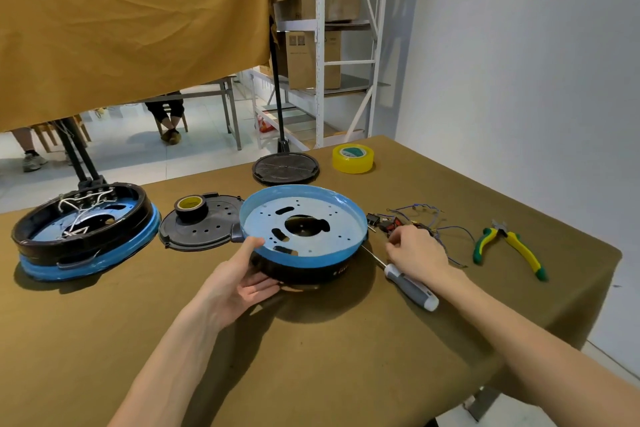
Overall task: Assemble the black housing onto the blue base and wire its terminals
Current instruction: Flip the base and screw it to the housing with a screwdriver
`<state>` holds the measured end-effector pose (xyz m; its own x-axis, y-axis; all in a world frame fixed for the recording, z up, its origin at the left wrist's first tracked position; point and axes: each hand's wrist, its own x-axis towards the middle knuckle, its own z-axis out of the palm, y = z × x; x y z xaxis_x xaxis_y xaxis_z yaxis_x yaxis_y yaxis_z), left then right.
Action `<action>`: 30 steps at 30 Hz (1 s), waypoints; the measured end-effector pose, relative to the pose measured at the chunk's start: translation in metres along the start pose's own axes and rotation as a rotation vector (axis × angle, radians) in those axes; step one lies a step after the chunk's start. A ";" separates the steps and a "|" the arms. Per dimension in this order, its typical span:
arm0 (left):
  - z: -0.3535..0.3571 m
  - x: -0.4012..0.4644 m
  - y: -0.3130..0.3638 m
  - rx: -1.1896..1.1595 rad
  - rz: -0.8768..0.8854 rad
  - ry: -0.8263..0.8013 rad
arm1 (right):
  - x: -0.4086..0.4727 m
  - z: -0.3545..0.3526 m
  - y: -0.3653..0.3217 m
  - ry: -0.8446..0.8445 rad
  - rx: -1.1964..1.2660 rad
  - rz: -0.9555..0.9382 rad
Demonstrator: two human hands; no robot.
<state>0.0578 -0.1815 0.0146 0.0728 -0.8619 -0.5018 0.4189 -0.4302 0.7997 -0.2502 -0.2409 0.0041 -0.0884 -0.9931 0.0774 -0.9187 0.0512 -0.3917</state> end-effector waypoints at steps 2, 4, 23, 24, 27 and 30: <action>-0.001 0.007 -0.003 -0.011 0.049 0.098 | 0.003 0.005 0.008 0.001 -0.032 0.008; 0.001 0.013 -0.007 -0.013 0.094 0.150 | 0.006 0.006 0.014 0.056 -0.118 0.038; -0.012 0.030 -0.013 -0.019 0.231 0.003 | -0.001 -0.023 -0.038 0.252 0.499 -0.203; -0.014 0.030 -0.015 -0.016 0.238 -0.006 | -0.002 -0.022 -0.051 0.253 0.573 -0.232; -0.019 0.031 -0.018 -0.013 0.248 -0.017 | -0.006 -0.009 -0.088 0.155 0.726 -0.340; -0.020 0.028 -0.022 -0.038 0.268 -0.014 | -0.008 0.013 -0.122 0.092 0.775 -0.413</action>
<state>0.0688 -0.1910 -0.0235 0.1730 -0.9475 -0.2688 0.4198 -0.1759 0.8904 -0.1323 -0.2402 0.0393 0.1320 -0.9023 0.4104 -0.3677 -0.4290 -0.8251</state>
